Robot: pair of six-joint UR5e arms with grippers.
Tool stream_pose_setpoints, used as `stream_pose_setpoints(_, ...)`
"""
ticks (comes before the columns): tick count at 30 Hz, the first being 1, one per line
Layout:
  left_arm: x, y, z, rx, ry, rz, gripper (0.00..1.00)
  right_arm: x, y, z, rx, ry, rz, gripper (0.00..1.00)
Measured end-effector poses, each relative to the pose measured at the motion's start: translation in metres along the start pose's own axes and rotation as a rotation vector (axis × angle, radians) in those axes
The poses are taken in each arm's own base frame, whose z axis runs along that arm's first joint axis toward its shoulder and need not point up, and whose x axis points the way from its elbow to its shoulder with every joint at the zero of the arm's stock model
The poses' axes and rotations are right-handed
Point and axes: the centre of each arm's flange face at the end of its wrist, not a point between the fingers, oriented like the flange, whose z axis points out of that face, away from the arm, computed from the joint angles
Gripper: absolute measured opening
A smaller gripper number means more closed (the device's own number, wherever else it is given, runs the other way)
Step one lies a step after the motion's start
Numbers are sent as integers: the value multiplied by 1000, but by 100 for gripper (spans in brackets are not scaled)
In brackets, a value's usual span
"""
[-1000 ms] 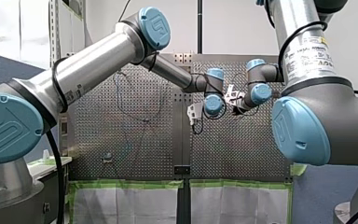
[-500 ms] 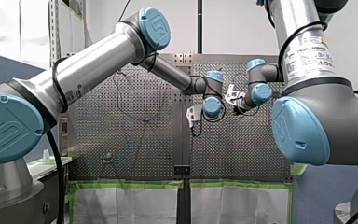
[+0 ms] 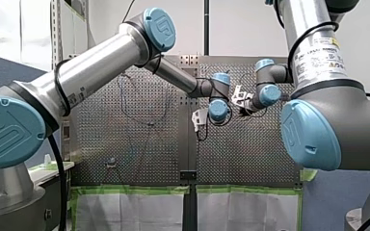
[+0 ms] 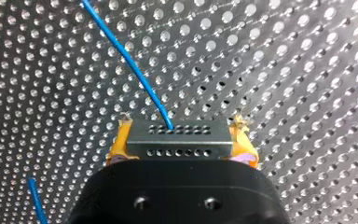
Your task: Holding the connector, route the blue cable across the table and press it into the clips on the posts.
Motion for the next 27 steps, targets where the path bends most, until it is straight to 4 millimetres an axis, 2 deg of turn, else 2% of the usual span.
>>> stream_pose_setpoints(5, -4, -2, -3, -3, 0, -9, 1, 14, -4, -4, 10, 24, -2, 0)
stream_pose_setpoints(12, -24, -4, -6, -46, -9, -11, 1, 54, -18, -16, 47, 79, -4, 0)
stream_pose_setpoints(16, -46, -5, -12, -59, -13, -12, 1, 70, -25, -22, 67, 96, -6, 0)
stream_pose_setpoints(27, -107, -8, -31, -50, -64, -43, 1, 91, -33, -33, 74, 101, -2, 0)
